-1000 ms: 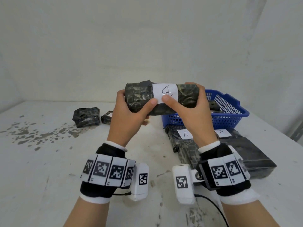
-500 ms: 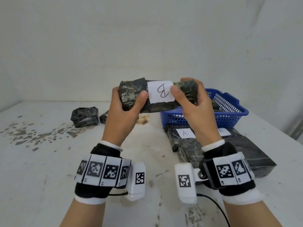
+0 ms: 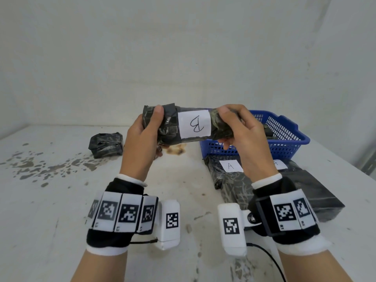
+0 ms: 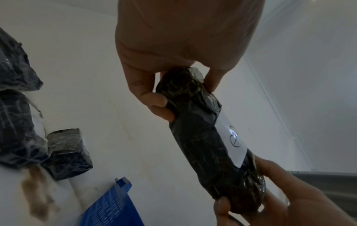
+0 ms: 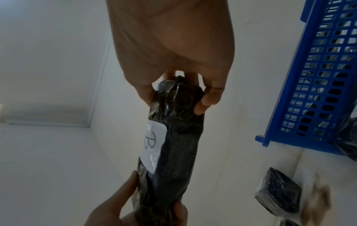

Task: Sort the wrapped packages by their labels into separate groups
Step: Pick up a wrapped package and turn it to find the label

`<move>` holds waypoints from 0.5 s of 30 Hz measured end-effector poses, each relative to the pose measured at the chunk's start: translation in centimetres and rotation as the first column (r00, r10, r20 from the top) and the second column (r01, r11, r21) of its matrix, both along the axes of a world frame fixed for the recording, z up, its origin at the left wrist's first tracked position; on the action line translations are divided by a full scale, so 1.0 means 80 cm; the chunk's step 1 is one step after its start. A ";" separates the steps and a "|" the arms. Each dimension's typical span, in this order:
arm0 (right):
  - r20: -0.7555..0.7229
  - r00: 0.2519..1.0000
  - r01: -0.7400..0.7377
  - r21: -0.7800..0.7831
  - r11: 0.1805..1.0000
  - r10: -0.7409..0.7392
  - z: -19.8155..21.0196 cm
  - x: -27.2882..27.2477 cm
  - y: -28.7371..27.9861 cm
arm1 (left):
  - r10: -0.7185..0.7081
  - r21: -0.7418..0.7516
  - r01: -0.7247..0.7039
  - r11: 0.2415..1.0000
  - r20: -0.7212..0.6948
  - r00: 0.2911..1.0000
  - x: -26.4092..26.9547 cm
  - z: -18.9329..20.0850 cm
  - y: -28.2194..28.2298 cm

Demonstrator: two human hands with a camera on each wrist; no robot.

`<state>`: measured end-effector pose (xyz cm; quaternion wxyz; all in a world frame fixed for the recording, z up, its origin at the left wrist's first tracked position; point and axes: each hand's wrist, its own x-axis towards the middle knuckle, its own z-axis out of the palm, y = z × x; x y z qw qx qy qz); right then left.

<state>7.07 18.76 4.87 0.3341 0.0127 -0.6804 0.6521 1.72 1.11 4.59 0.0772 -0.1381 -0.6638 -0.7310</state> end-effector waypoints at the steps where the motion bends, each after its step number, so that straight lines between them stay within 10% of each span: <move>1: -0.005 1.000 -0.004 -0.005 1.000 0.004 0.000 0.000 -0.001 | 0.000 -0.012 0.000 1.000 0.000 1.000 0.001 0.000 0.000; 15: -0.053 0.996 0.072 0.095 0.993 -0.067 -0.008 0.002 -0.016 | 0.055 -0.085 -0.066 0.994 -0.117 0.992 0.007 -0.004 0.009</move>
